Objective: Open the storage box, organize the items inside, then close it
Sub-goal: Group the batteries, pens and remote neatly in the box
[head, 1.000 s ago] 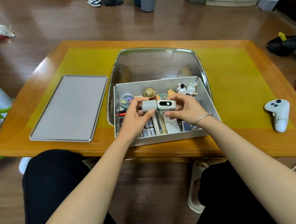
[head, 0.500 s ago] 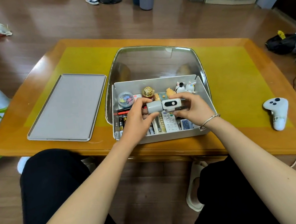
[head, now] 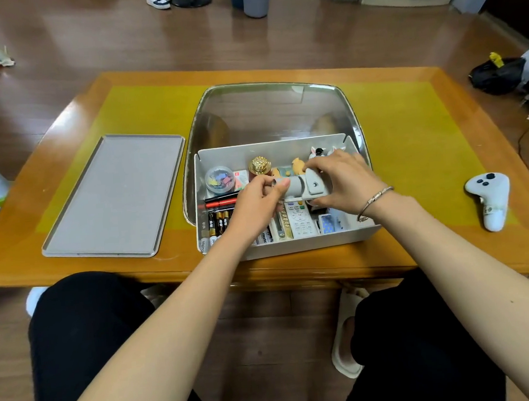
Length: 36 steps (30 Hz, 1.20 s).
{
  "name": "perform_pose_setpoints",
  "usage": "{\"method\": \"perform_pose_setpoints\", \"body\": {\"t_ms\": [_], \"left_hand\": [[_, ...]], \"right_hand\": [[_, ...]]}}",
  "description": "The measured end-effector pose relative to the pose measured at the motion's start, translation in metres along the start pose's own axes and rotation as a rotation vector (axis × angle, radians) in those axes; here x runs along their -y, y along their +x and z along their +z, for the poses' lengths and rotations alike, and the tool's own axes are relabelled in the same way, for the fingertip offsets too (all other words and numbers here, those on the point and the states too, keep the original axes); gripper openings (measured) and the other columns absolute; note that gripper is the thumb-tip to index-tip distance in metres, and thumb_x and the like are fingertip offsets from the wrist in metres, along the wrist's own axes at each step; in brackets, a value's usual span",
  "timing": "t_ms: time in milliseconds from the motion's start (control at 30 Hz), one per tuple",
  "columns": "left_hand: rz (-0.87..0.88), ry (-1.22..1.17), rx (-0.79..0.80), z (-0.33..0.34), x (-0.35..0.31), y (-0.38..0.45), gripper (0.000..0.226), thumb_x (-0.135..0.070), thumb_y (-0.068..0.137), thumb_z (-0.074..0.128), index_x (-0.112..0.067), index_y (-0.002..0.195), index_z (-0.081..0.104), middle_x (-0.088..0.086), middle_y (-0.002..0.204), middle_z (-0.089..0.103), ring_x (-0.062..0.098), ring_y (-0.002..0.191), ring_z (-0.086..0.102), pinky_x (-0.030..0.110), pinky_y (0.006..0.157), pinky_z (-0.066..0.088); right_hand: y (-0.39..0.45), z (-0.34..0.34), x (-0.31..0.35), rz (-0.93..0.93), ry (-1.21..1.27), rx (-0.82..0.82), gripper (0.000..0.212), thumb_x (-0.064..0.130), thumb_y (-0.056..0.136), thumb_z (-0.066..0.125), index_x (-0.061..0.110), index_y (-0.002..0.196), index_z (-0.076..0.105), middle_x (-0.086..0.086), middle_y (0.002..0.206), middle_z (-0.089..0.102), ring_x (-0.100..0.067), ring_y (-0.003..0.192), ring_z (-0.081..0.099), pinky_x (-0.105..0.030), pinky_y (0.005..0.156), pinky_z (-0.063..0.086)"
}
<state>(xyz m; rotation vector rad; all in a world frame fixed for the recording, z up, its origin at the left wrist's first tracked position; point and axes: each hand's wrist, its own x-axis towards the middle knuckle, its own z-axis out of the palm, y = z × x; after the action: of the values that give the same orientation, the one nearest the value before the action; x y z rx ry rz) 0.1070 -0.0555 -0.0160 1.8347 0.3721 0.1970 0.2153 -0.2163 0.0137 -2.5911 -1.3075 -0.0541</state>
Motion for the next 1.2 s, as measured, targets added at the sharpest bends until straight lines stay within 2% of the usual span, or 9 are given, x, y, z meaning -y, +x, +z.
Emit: {"method": "perform_pose_setpoints", "body": {"t_ms": [100,267,333,500,633,700,767,867,1200], "left_hand": [[0.038,0.140,0.082,0.001,0.000,0.002,0.039,-0.035,0.095,0.053,-0.014,0.128,0.048,-0.003,0.103,0.061,0.010,0.094,0.058,0.020,0.075,0.047],[0.110,0.387,-0.039,-0.015,0.013,0.002,0.039,-0.031,0.095,0.055,-0.019,0.131,0.047,-0.002,0.127,0.054,0.013,0.120,0.047,0.032,0.102,0.041],[0.135,0.536,-0.099,-0.026,0.022,-0.001,0.037,-0.029,0.094,0.055,-0.019,0.130,0.048,-0.001,0.129,0.054,0.015,0.123,0.044,0.036,0.104,0.039],[0.248,0.845,-0.247,-0.052,0.031,-0.012,0.031,-0.020,0.093,0.054,-0.021,0.123,0.052,0.000,0.123,0.056,0.019,0.118,0.043,0.038,0.100,0.032],[0.192,0.853,-0.394,-0.068,0.028,-0.018,0.042,-0.007,0.088,0.055,-0.014,0.128,0.048,0.007,0.132,0.048,0.025,0.123,0.039,0.040,0.101,0.034],[0.092,0.790,-0.407,-0.072,0.026,-0.020,0.056,-0.005,0.087,0.057,-0.011,0.139,0.035,0.012,0.139,0.042,0.028,0.125,0.040,0.041,0.098,0.040],[-0.071,0.745,-0.379,-0.073,0.027,-0.022,0.067,-0.008,0.090,0.056,-0.010,0.147,0.019,0.015,0.139,0.043,0.031,0.117,0.050,0.040,0.083,0.045],[-0.218,0.828,-0.297,-0.072,0.036,-0.022,0.072,-0.013,0.092,0.054,-0.011,0.148,0.009,0.016,0.114,0.061,0.026,0.082,0.058,0.036,0.061,0.041],[-0.187,0.940,-0.293,-0.074,0.042,-0.005,0.074,-0.010,0.090,0.056,-0.014,0.149,0.011,0.016,0.099,0.065,0.023,0.070,0.048,0.035,0.057,0.038]], "right_hand": [[0.009,-0.003,-0.017,0.102,-0.128,0.037,0.056,0.034,0.066,0.079,0.018,0.113,0.054,-0.007,0.100,0.064,-0.029,0.100,0.051,-0.036,0.079,0.035],[0.015,-0.003,-0.039,0.175,-0.280,0.127,0.048,0.042,0.069,0.077,0.020,0.100,0.048,-0.004,0.093,0.063,-0.028,0.103,0.052,-0.037,0.081,0.035],[0.018,-0.002,-0.040,0.161,-0.316,0.168,0.045,0.042,0.070,0.076,0.023,0.089,0.041,0.000,0.085,0.059,-0.026,0.099,0.053,-0.037,0.078,0.033],[0.024,0.002,-0.045,0.175,-0.404,0.263,0.050,0.040,0.073,0.074,0.021,0.112,0.049,-0.002,0.101,0.063,-0.025,0.107,0.052,-0.038,0.083,0.030],[0.020,0.007,-0.046,0.216,-0.392,0.314,0.030,0.024,0.080,0.066,0.022,0.105,0.051,-0.002,0.091,0.059,-0.025,0.105,0.055,-0.039,0.085,0.029],[0.016,0.008,-0.046,0.242,-0.348,0.342,0.042,0.013,0.082,0.058,0.024,0.122,0.048,-0.003,0.101,0.061,-0.026,0.109,0.054,-0.043,0.095,0.030],[0.014,0.008,-0.047,0.238,-0.347,0.341,0.056,0.010,0.083,0.056,0.029,0.134,0.042,-0.004,0.116,0.059,-0.025,0.115,0.051,-0.044,0.099,0.028],[0.013,0.009,-0.045,0.207,-0.318,0.314,0.055,0.016,0.084,0.060,0.031,0.135,0.044,-0.003,0.121,0.056,-0.025,0.118,0.049,-0.044,0.098,0.029],[0.010,0.011,-0.050,0.248,-0.281,0.330,0.054,0.014,0.085,0.059,0.035,0.133,0.048,-0.003,0.124,0.054,-0.025,0.118,0.050,-0.041,0.096,0.031]]}}
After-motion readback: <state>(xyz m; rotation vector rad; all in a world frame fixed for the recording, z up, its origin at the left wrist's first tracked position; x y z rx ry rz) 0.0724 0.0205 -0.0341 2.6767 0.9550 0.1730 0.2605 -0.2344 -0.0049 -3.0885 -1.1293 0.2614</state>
